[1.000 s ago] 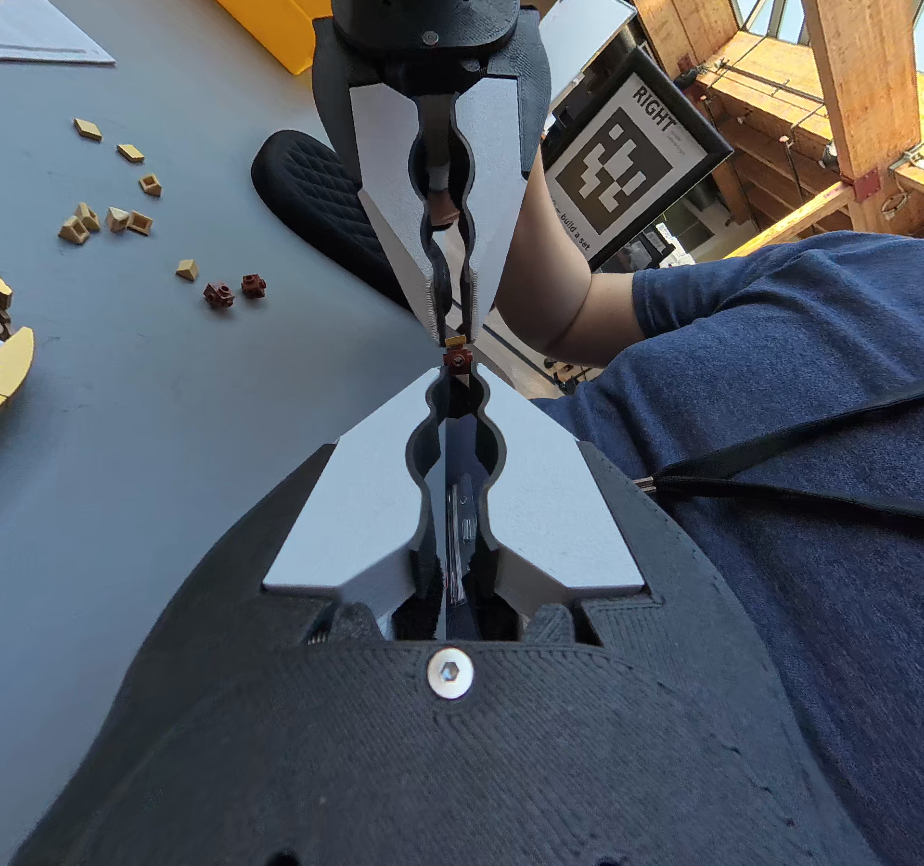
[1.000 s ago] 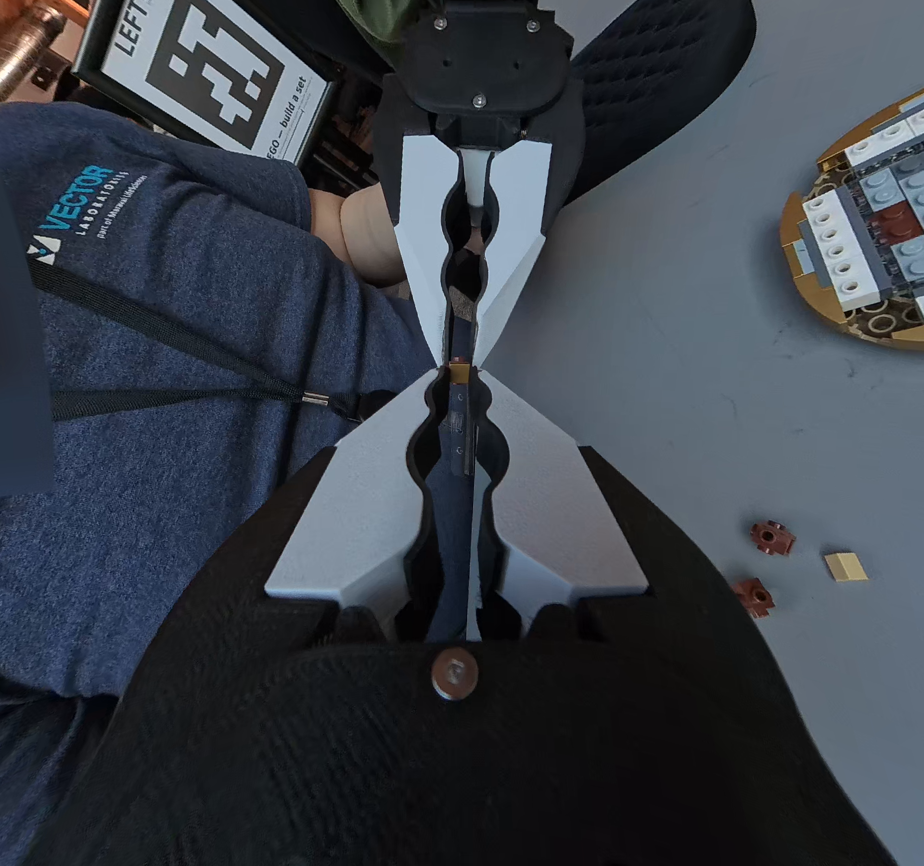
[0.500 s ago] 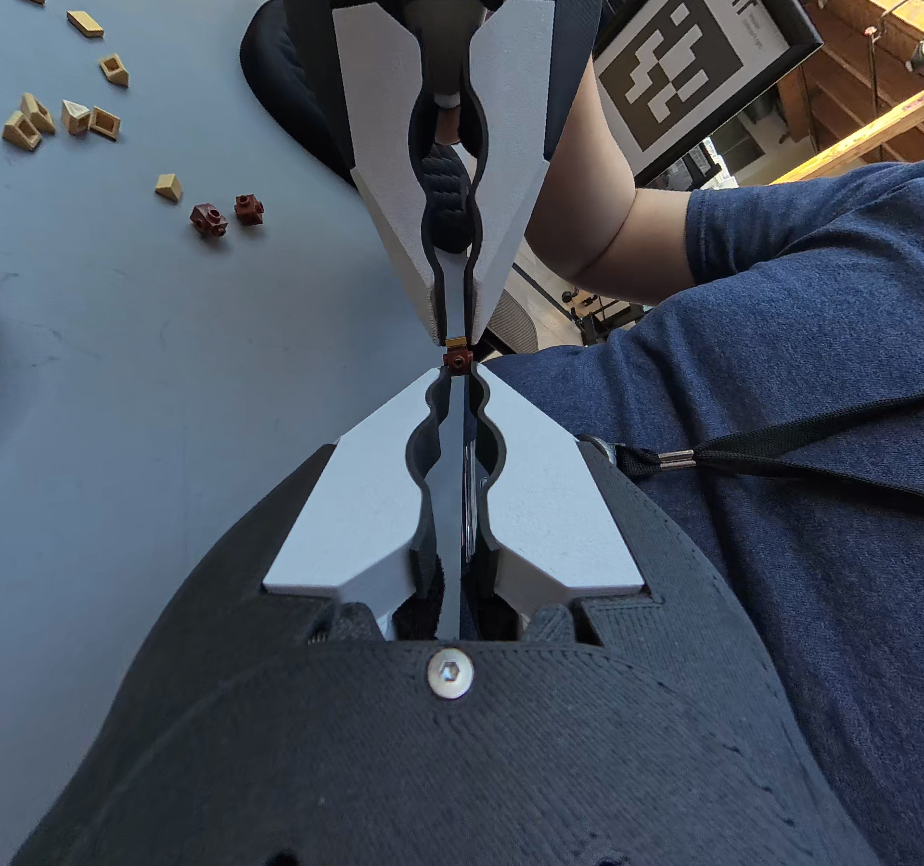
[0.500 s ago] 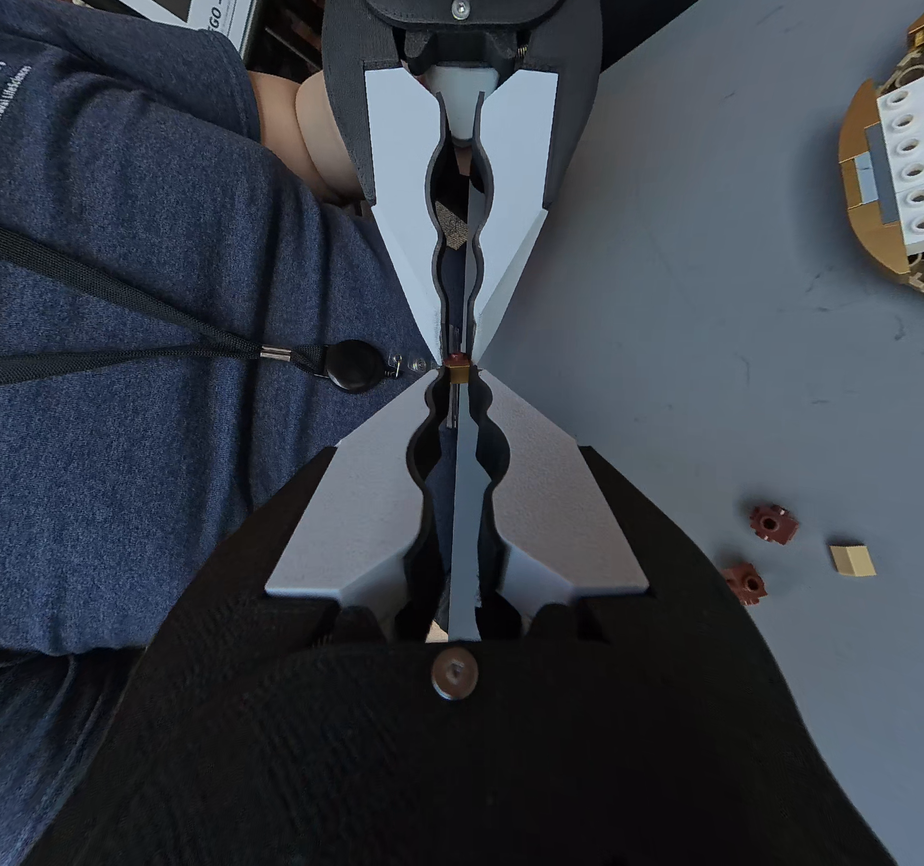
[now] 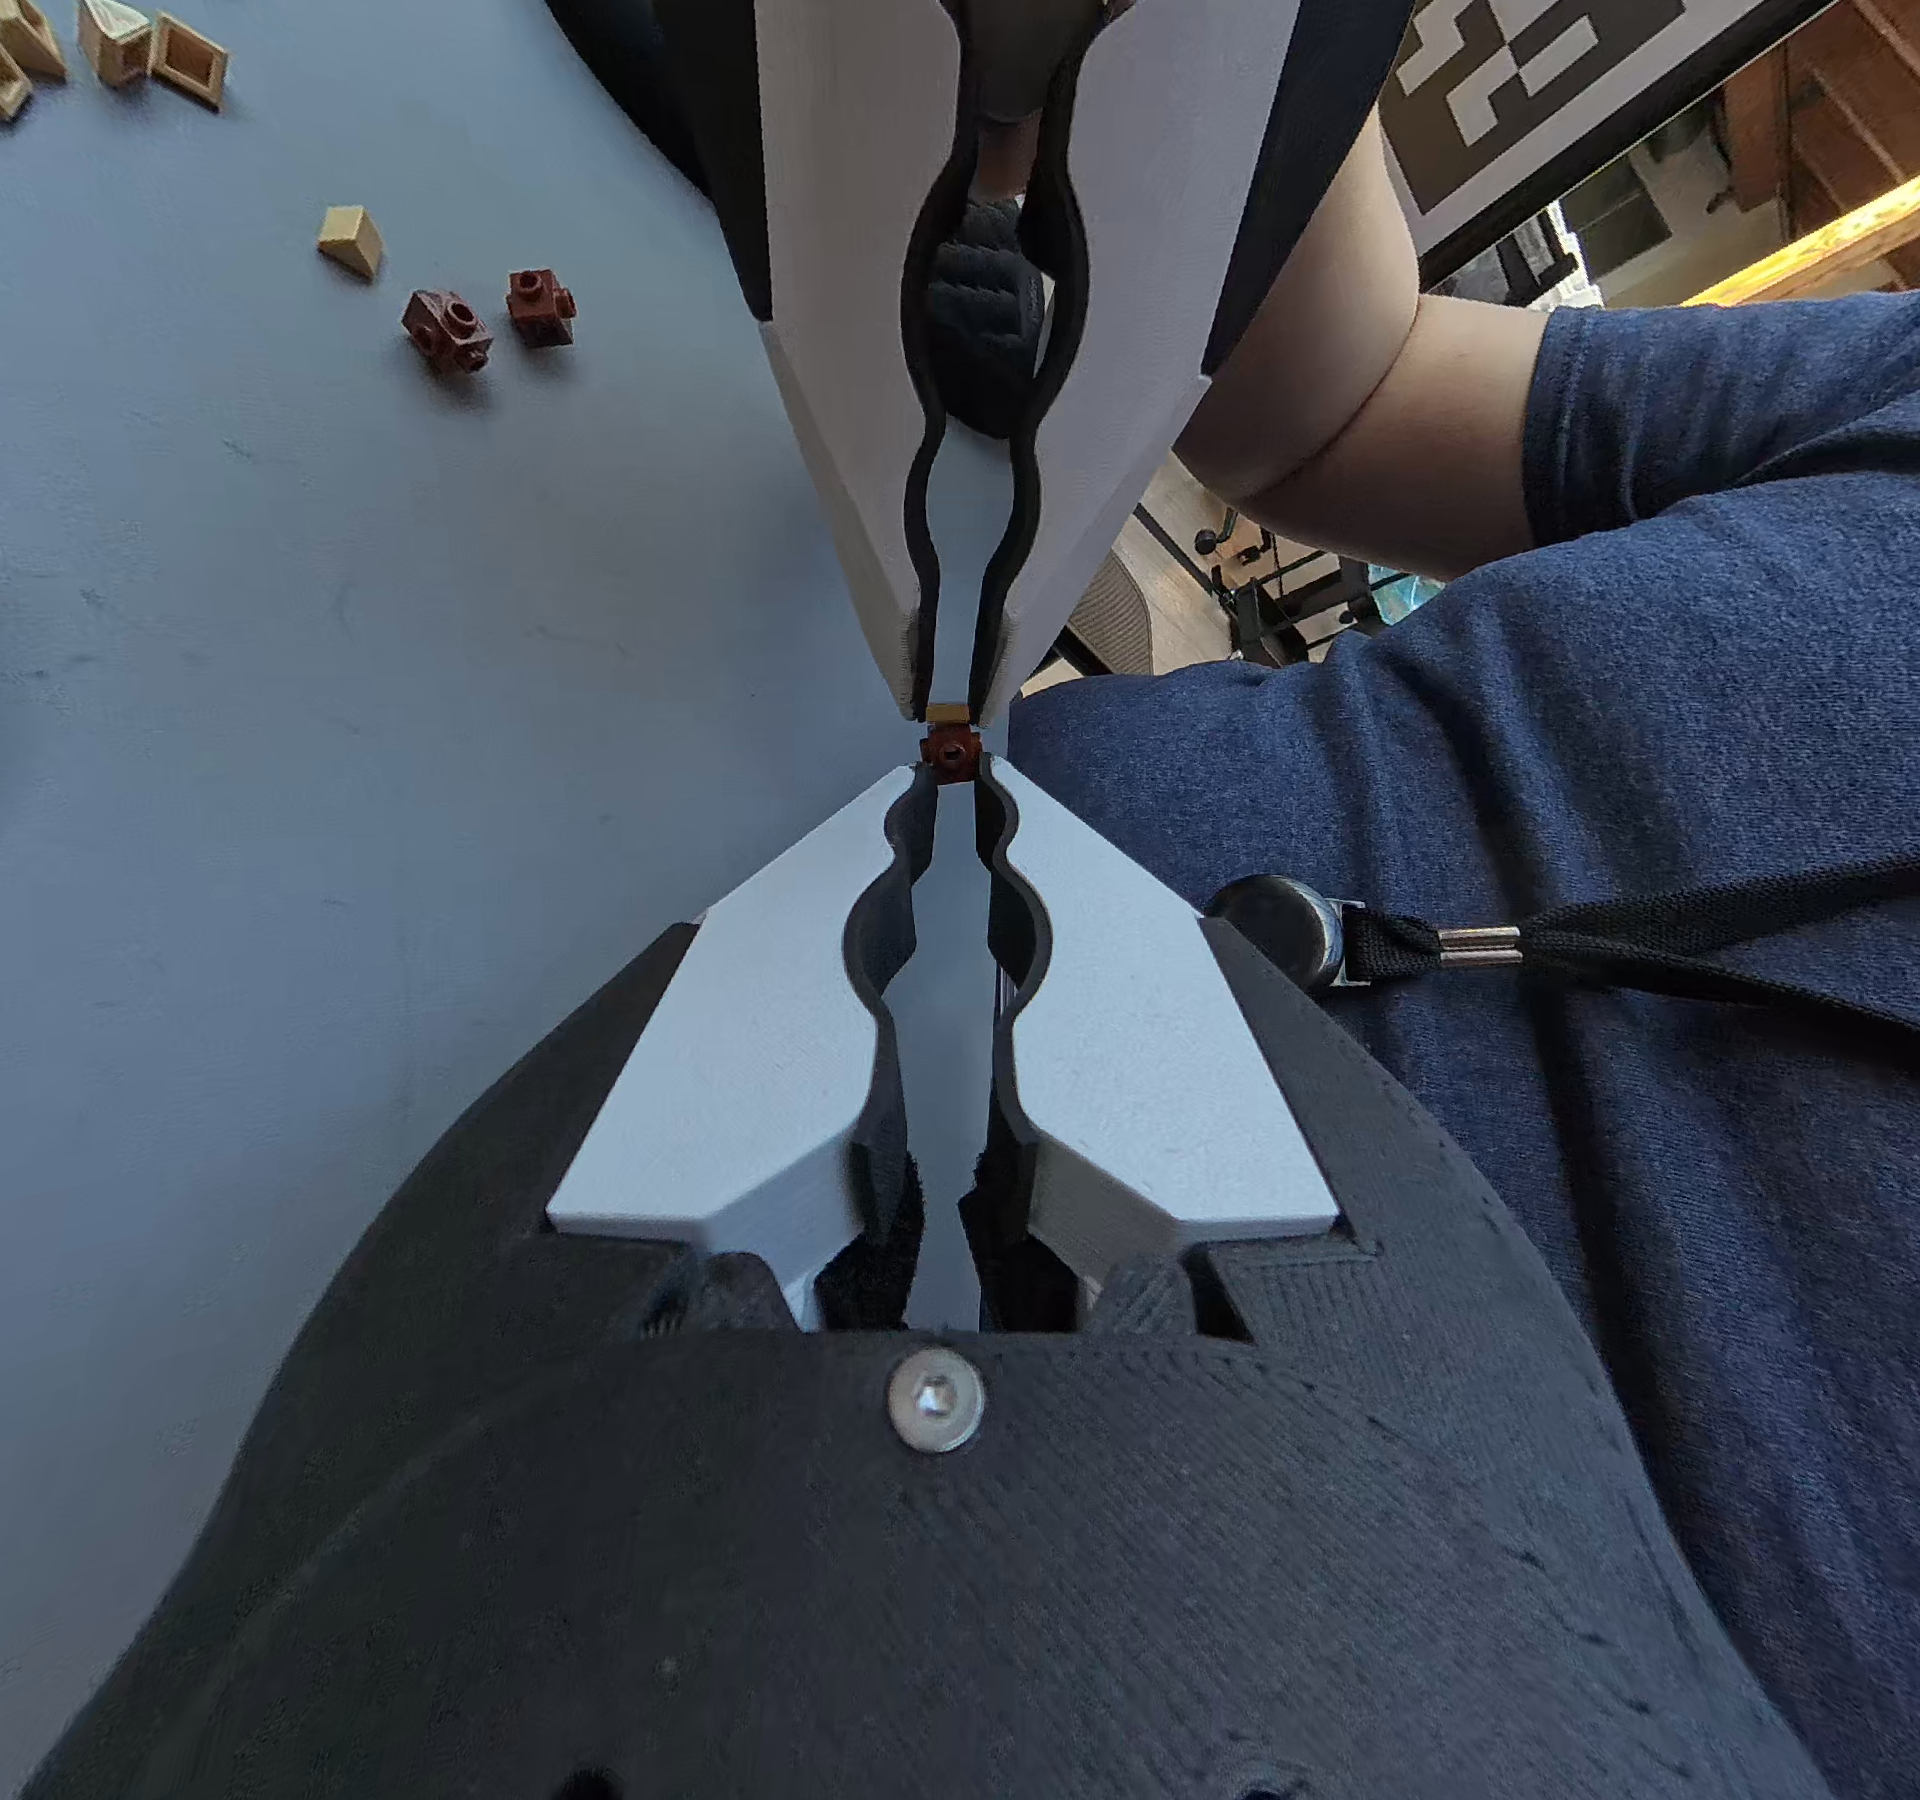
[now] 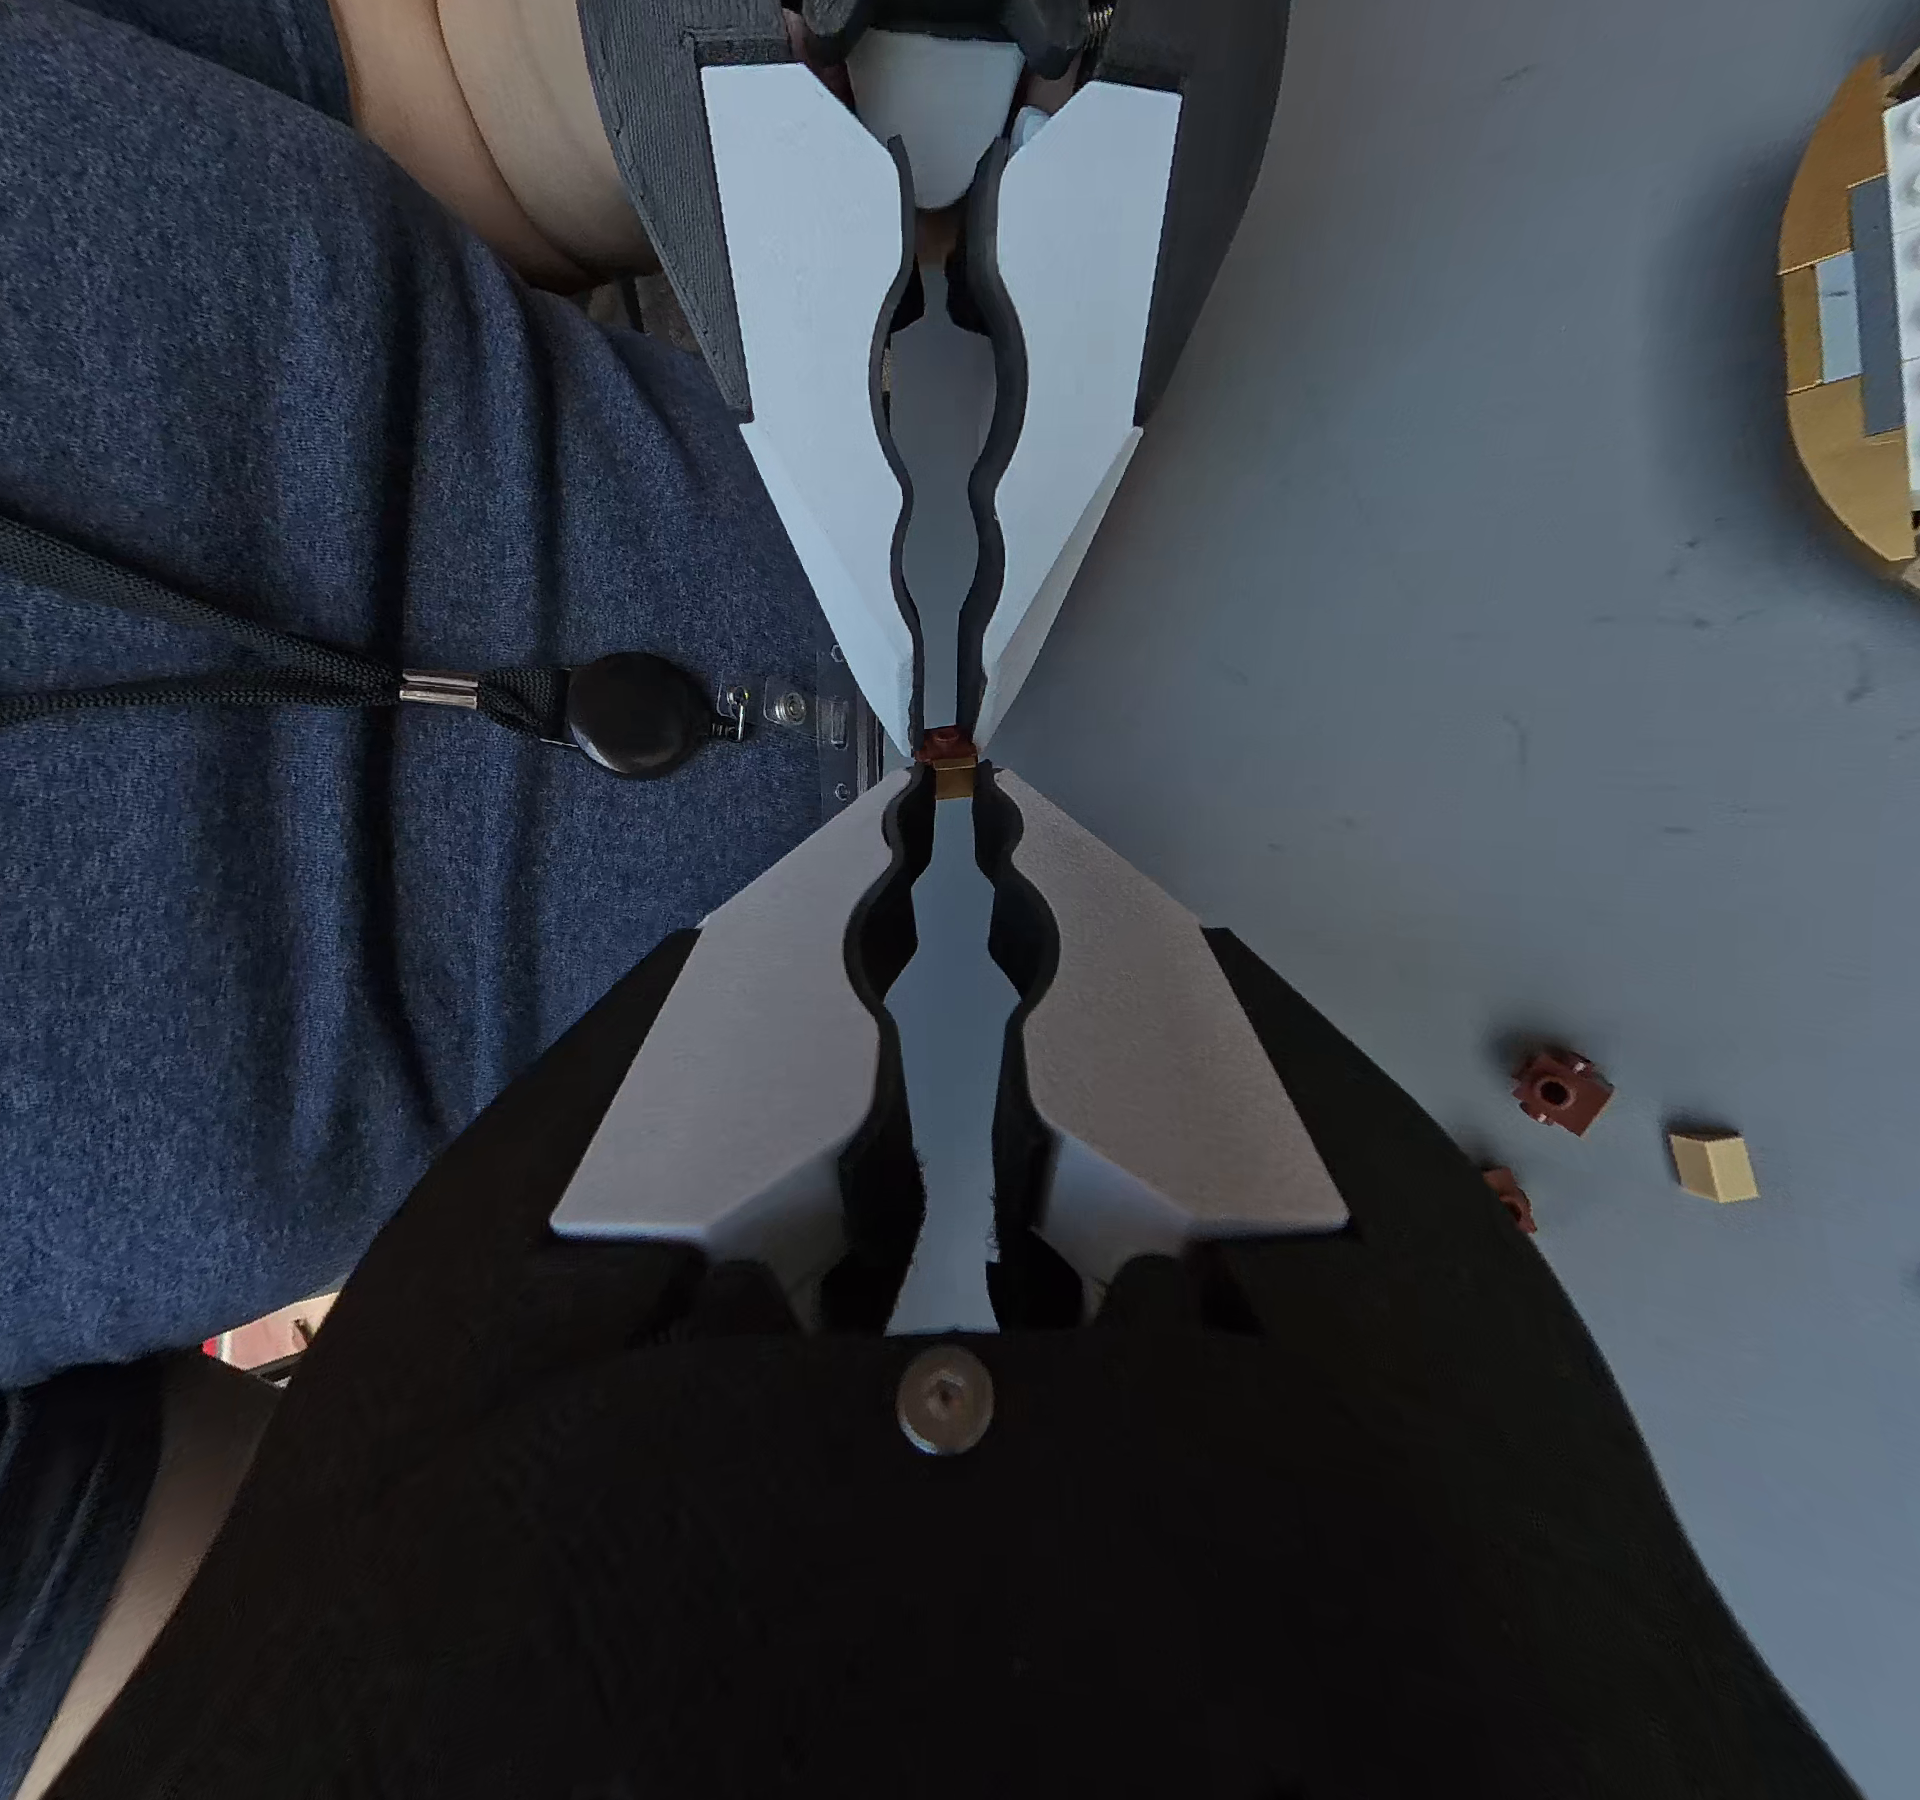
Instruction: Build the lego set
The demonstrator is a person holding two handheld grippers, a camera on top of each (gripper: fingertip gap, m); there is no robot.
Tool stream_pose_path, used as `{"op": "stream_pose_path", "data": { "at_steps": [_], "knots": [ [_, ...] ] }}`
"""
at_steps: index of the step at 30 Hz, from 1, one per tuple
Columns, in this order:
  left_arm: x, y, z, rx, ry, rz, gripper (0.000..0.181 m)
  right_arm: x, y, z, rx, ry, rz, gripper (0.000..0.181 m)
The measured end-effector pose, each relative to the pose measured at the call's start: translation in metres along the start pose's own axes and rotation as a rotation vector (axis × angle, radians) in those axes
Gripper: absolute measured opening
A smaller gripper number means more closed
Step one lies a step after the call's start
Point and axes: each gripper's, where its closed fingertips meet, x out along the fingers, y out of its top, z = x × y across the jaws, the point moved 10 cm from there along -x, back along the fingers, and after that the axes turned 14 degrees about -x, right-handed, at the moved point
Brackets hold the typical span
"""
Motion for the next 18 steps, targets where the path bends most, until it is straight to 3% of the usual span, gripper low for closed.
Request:
{"op": "stream_pose_path", "data": {
  "at_steps": [12,18],
  "knots": [
    [-0.0022,-0.0007,0.0022,0.054,0.002,-0.008,0.006,0.0009,-0.0031,0.0026,-0.009,0.041,0.057,0.007],
    [0.0068,-0.0005,0.0028,0.08,0.035,-0.069,0.006,0.006,-0.0043,0.0011,-0.047,0.046,-0.028,0.007]
  ]
}}
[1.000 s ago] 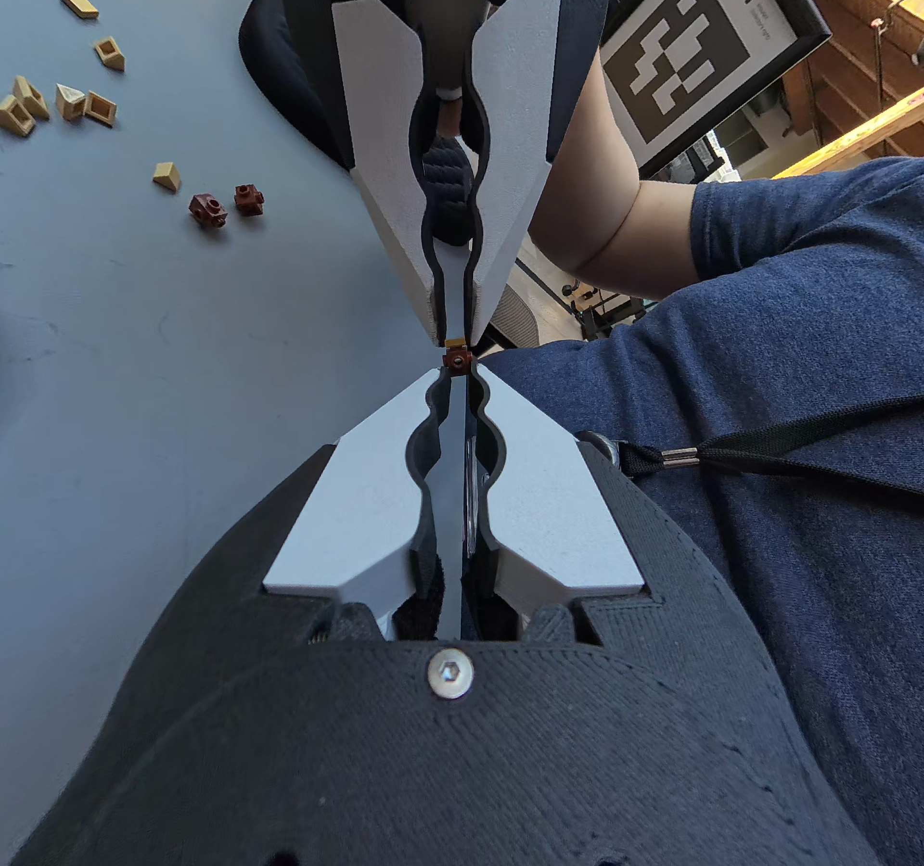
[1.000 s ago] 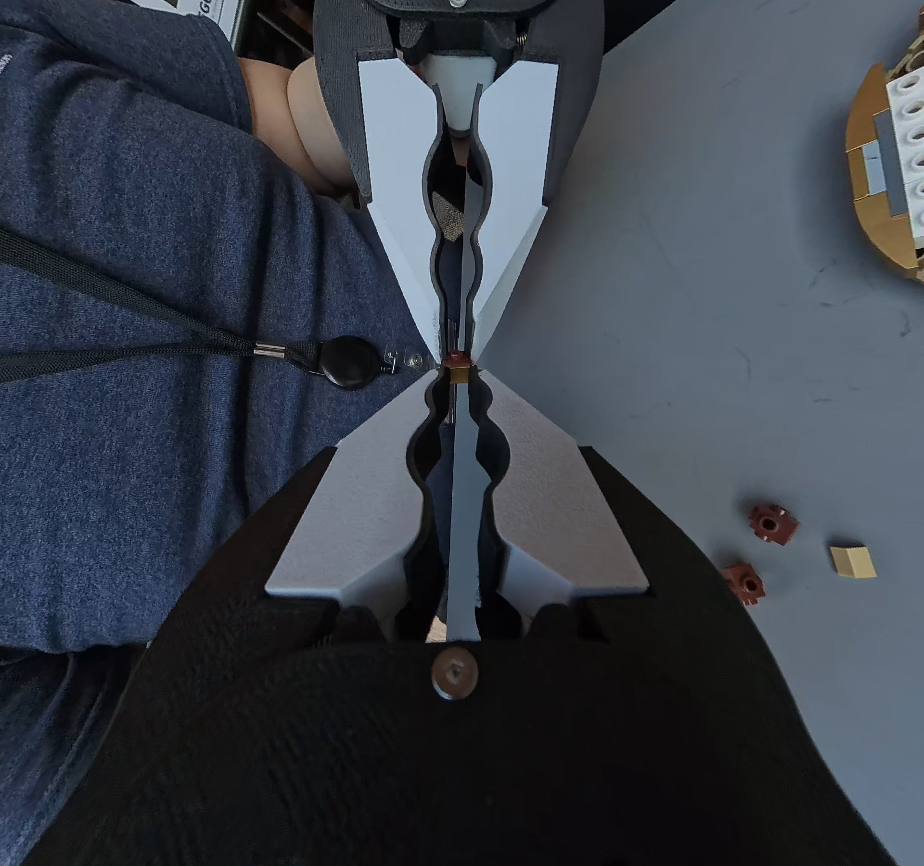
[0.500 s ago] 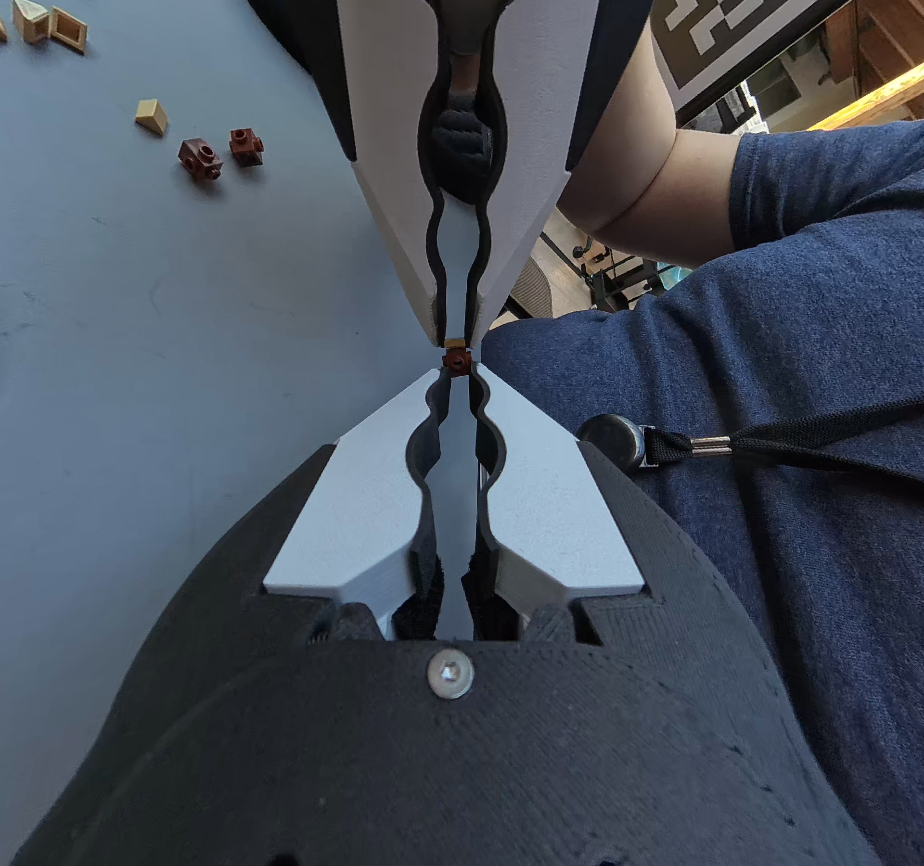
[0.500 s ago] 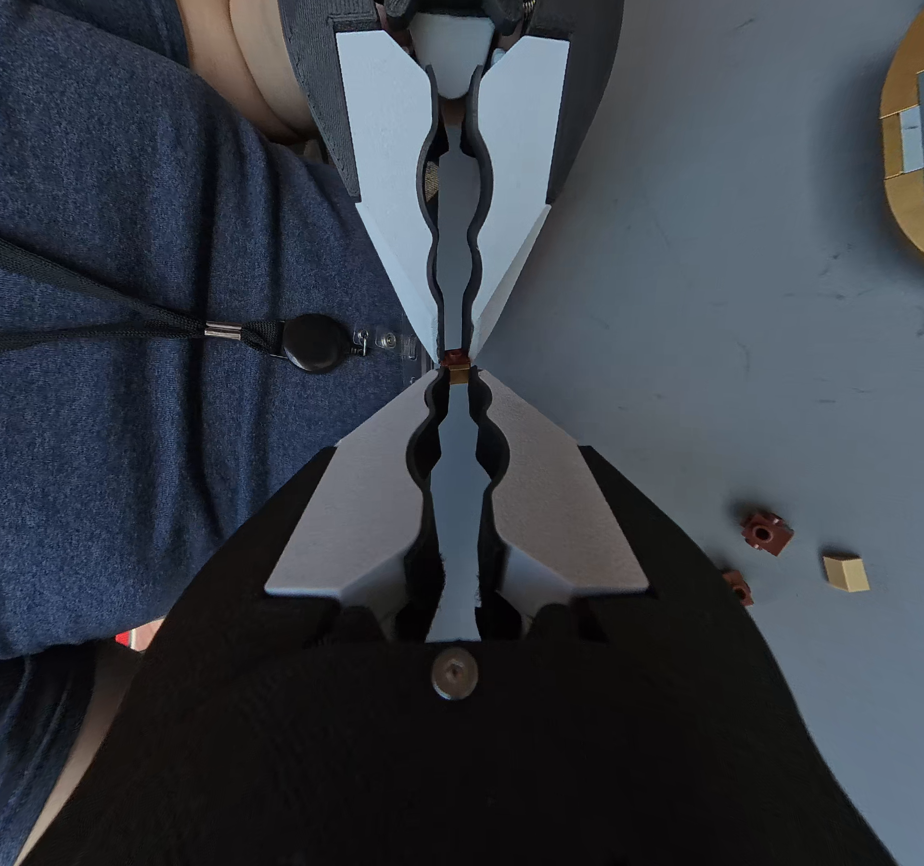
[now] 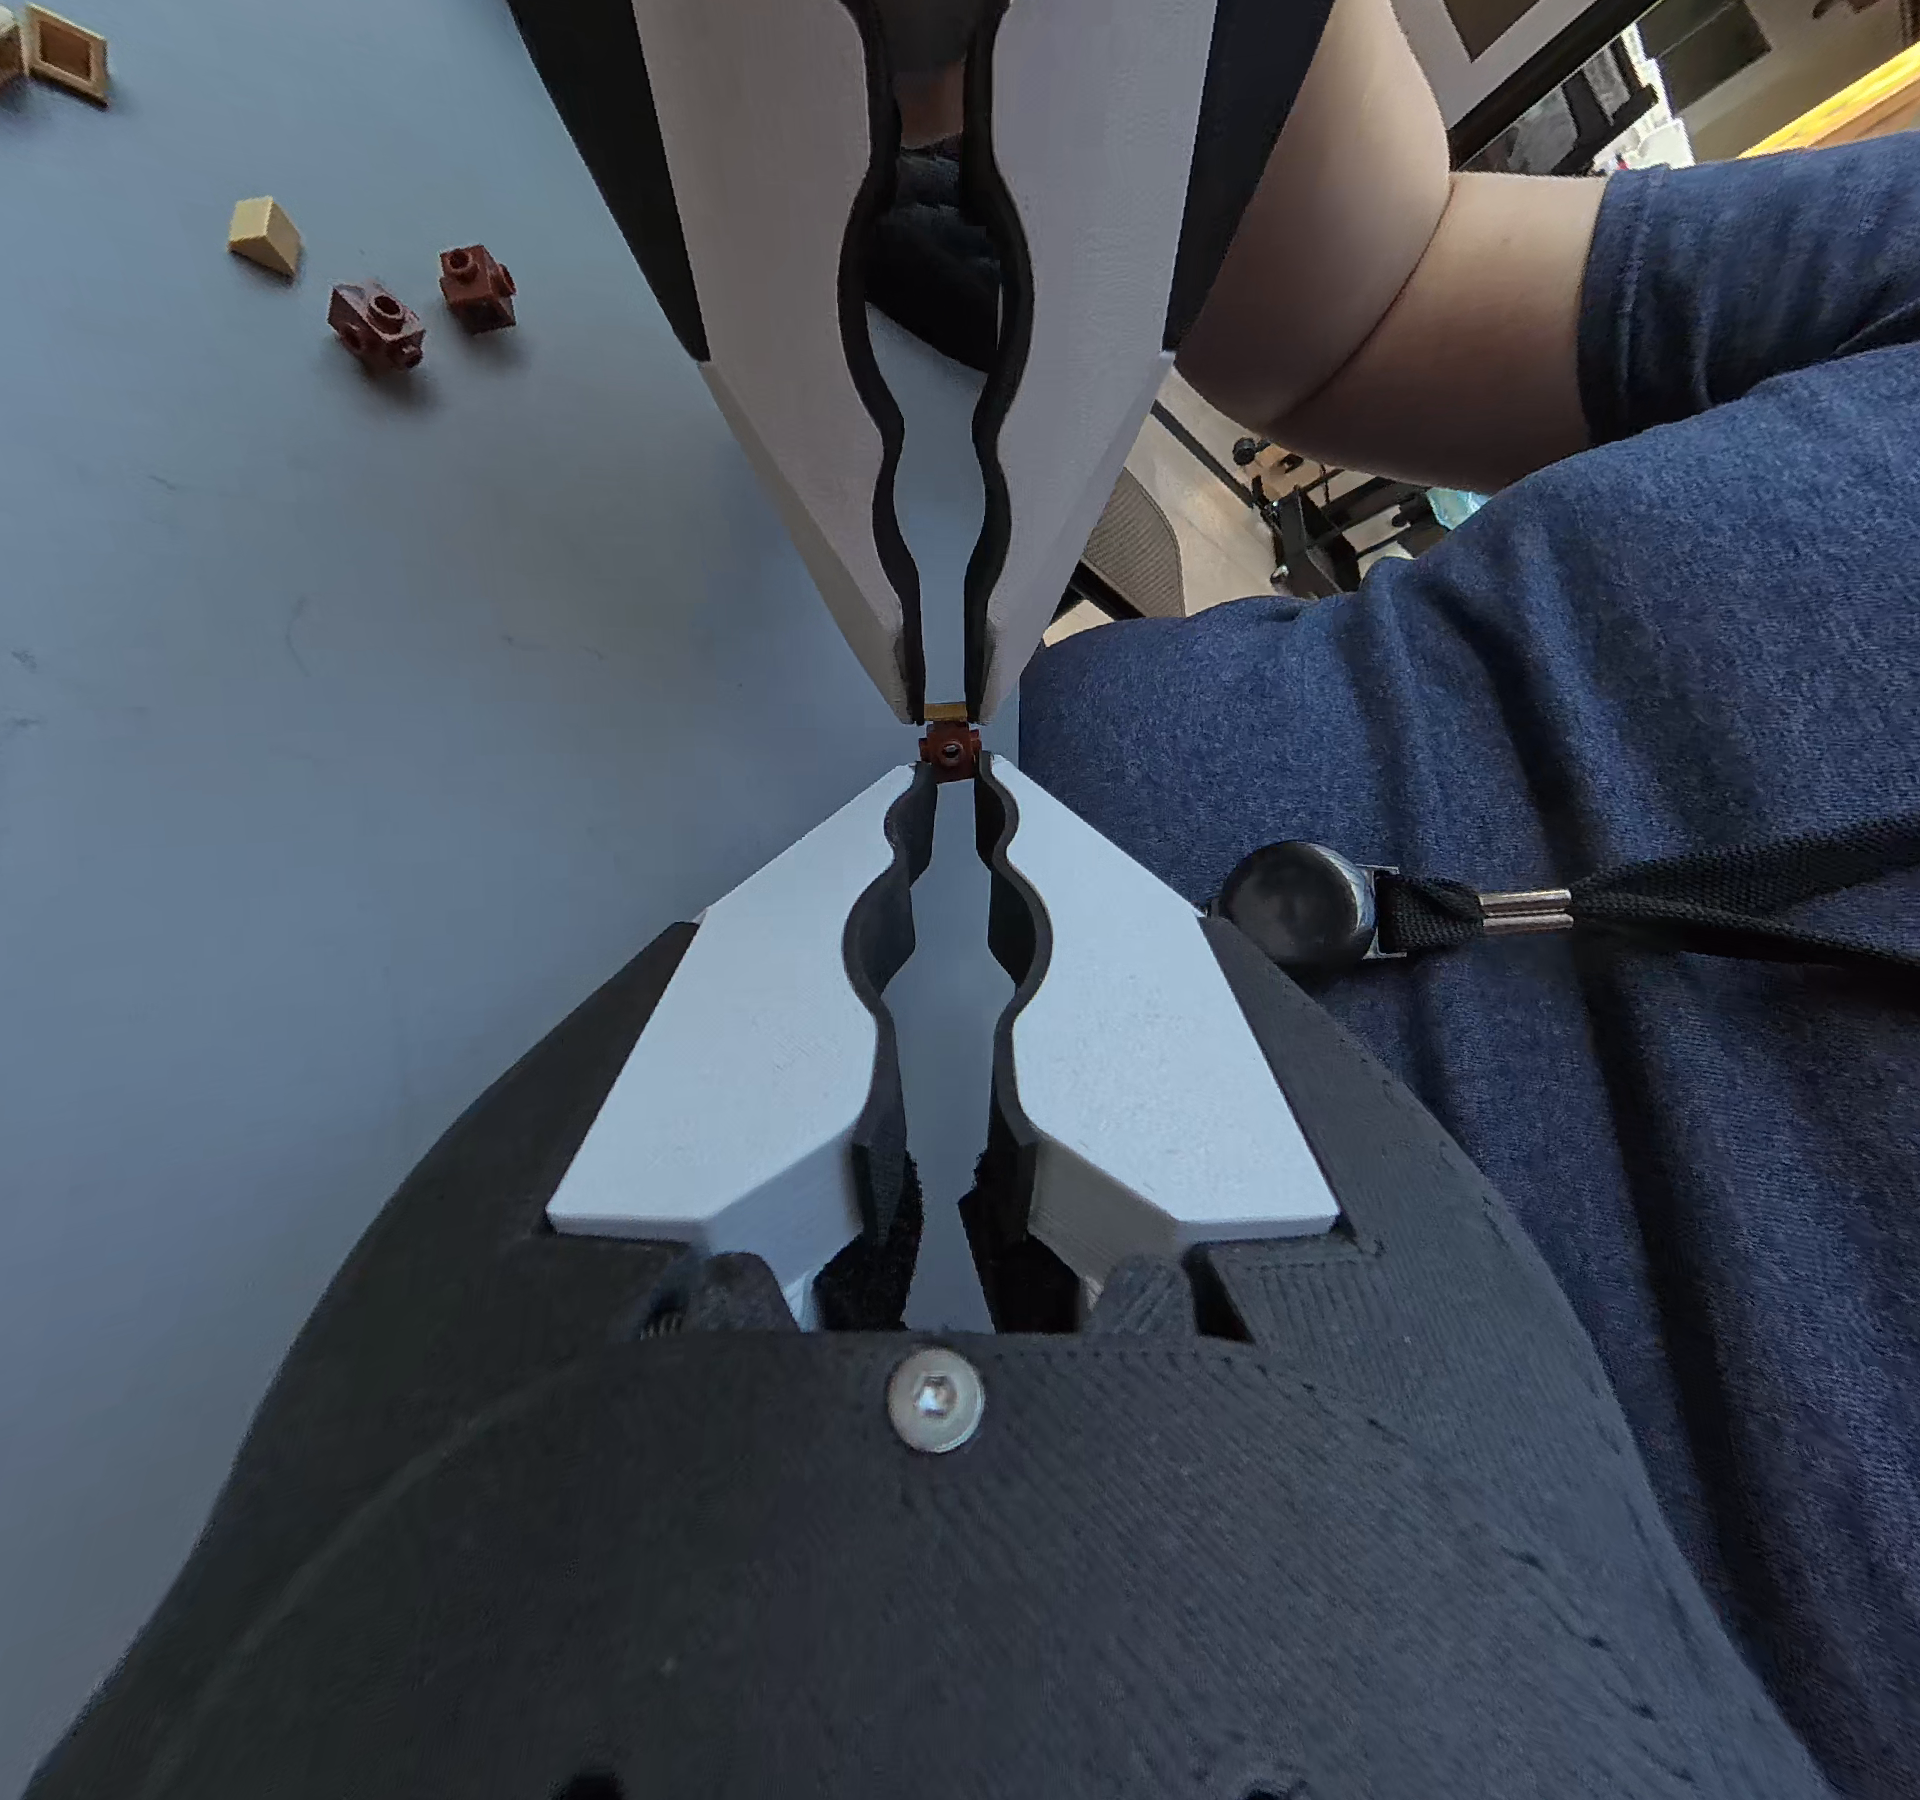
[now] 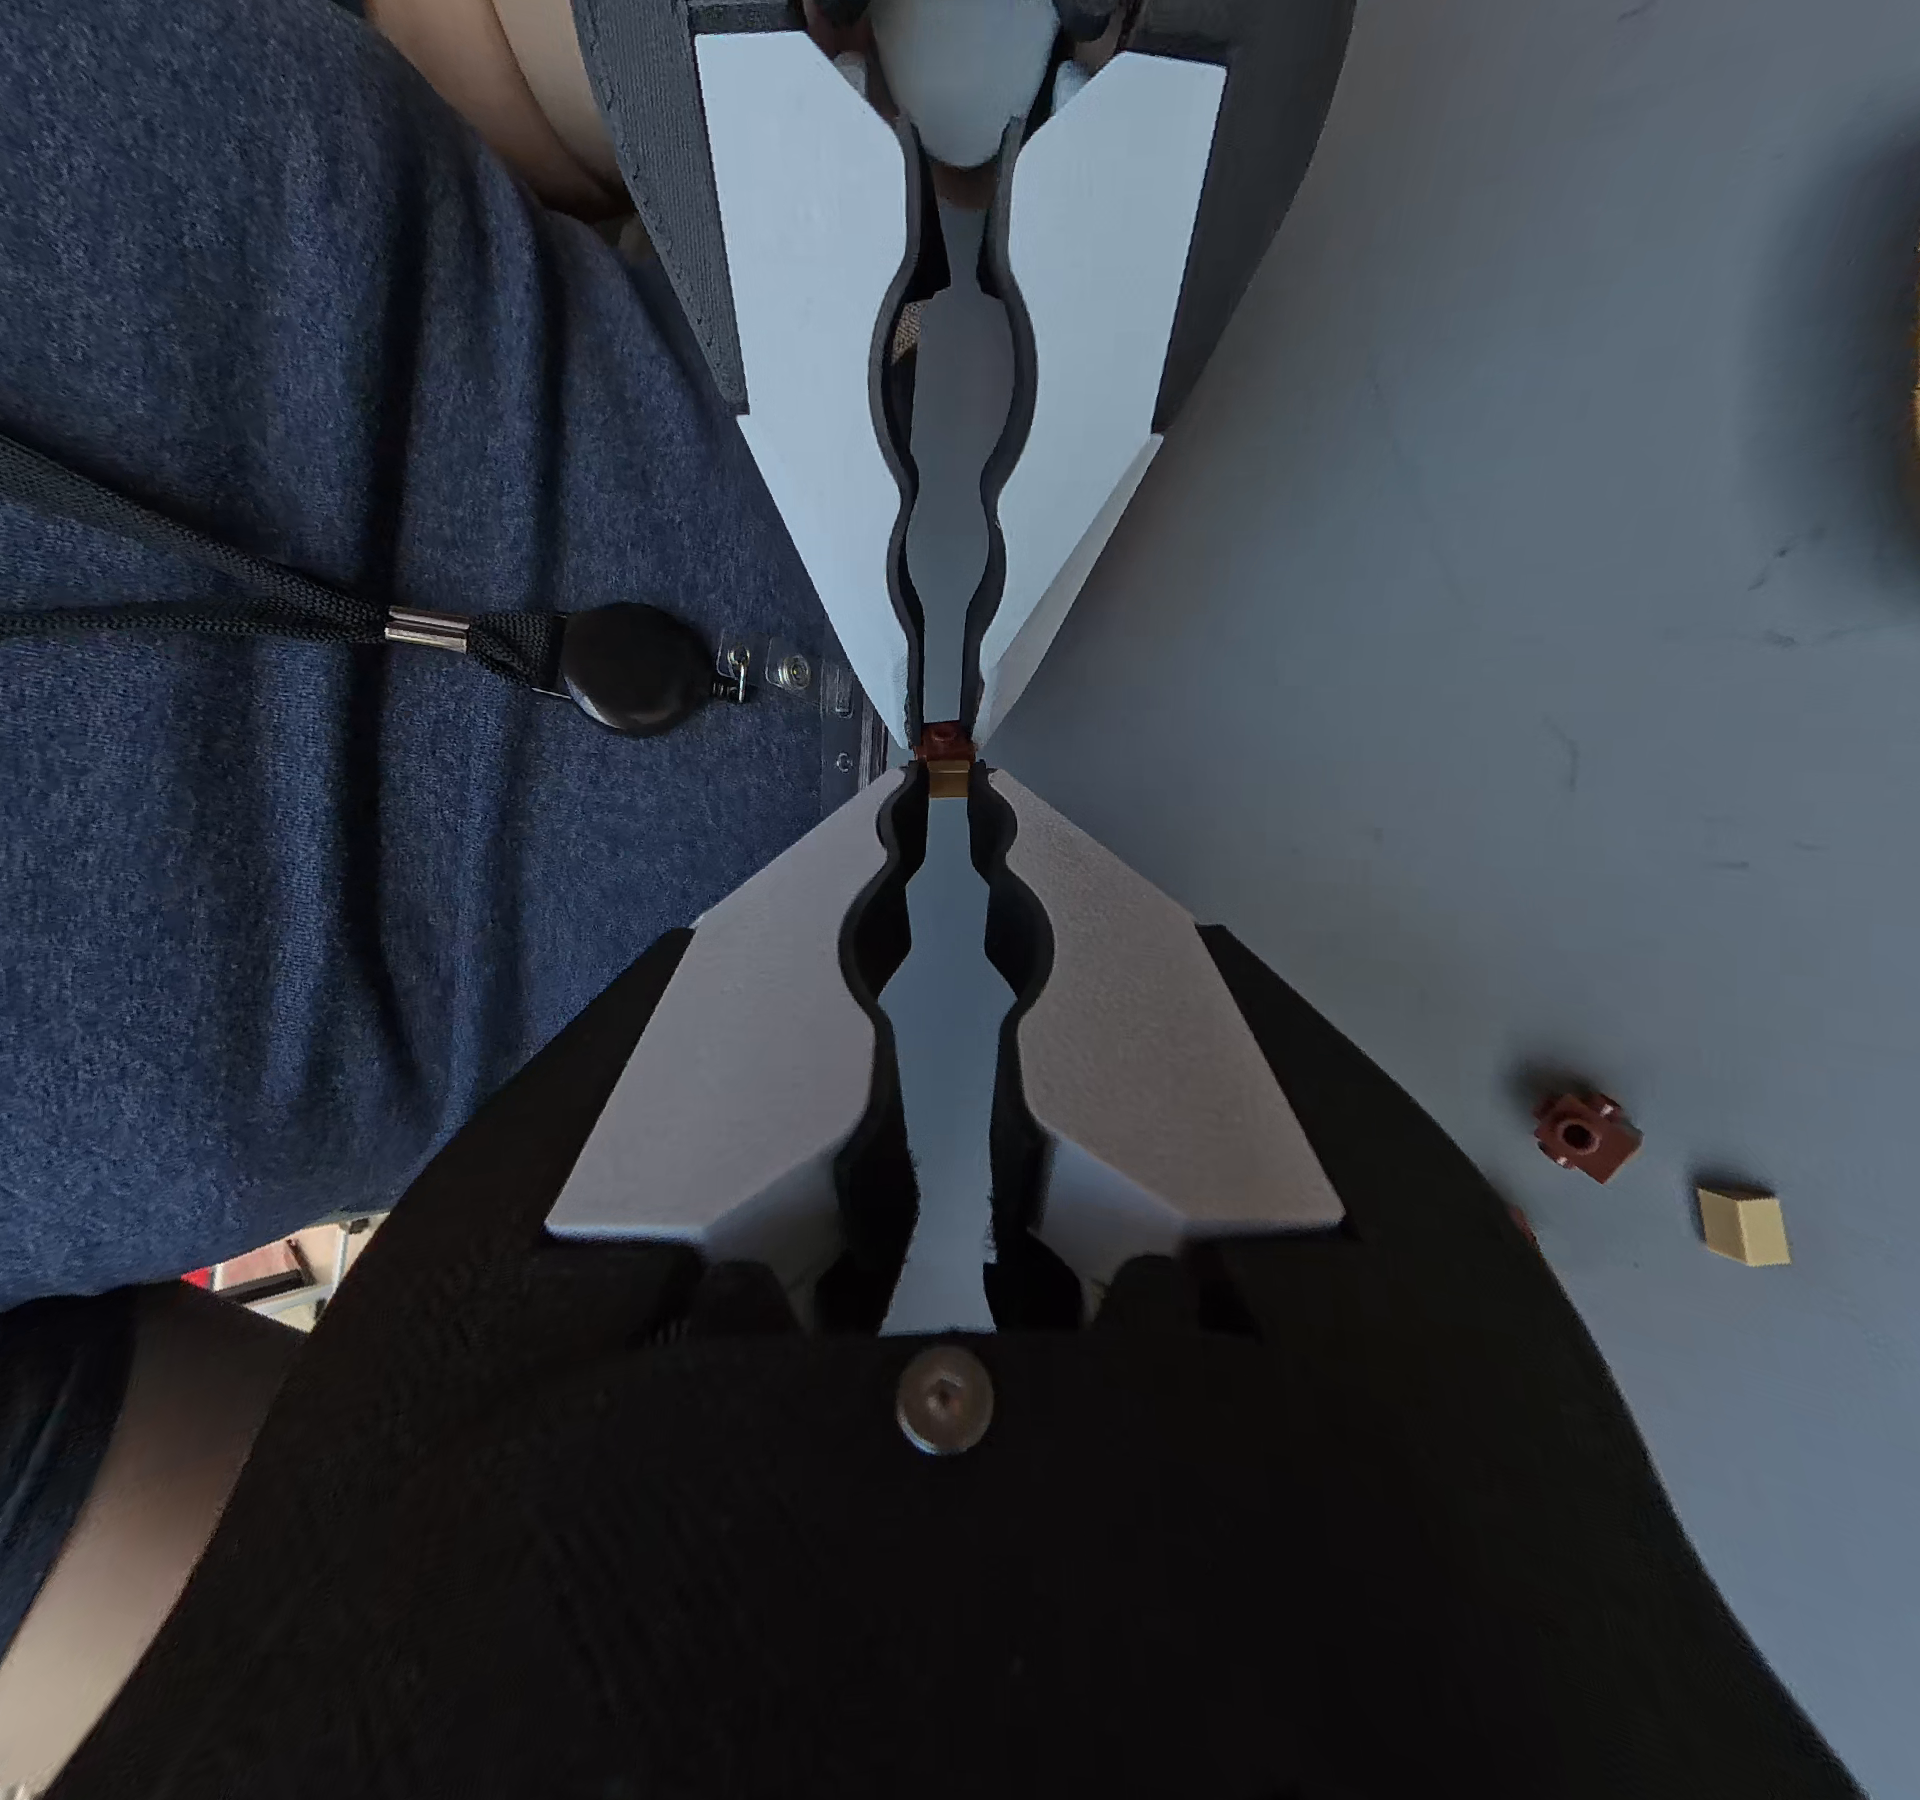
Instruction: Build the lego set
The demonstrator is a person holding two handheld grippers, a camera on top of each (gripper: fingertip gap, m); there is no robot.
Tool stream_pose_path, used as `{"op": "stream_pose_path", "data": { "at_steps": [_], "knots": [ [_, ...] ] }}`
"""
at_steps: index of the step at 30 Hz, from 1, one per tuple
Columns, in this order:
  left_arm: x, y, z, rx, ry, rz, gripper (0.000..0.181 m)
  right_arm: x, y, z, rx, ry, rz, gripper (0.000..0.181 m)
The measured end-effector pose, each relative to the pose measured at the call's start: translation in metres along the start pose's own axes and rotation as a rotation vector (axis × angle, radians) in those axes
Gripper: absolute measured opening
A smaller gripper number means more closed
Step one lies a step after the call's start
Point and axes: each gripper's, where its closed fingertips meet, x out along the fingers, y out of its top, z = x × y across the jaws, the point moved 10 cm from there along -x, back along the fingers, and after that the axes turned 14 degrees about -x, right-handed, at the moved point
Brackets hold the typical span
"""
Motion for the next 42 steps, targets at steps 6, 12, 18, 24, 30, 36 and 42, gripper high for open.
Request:
{"op": "stream_pose_path", "data": {
  "at_steps": [6,12,18,24,30,36,42],
  "knots": [
    [-0.003,0.002,-0.002,-0.002,-0.005,0.039,0.006,-0.005,-0.002,0.001,-0.018,-0.031,0.035,0.007],
    [-0.007,0.004,0.0,0.011,-0.024,0.072,0.006,-0.011,-0.001,-0.001,-0.02,-0.033,0.087,0.006],
    [-0.008,0.004,0.001,0.02,-0.018,0.079,0.006,-0.011,-0.002,-0.001,-0.024,-0.036,0.1,0.006],
    [-0.01,0.004,0.001,0.023,-0.016,0.094,0.006,-0.013,-0.002,0.0,-0.02,-0.038,0.123,0.007],
    [-0.011,0.005,0.001,0.026,-0.02,0.104,0.006,-0.014,-0.002,0.0,-0.019,-0.037,0.136,0.007],
    [-0.013,0.005,0.001,0.025,-0.019,0.12,0.006,-0.016,-0.001,0.0,-0.02,-0.039,0.156,0.008],
    [-0.013,0.005,0.001,0.032,-0.011,0.129,0.006,-0.016,-0.003,0.001,-0.014,-0.039,0.165,0.007]
  ]
}}
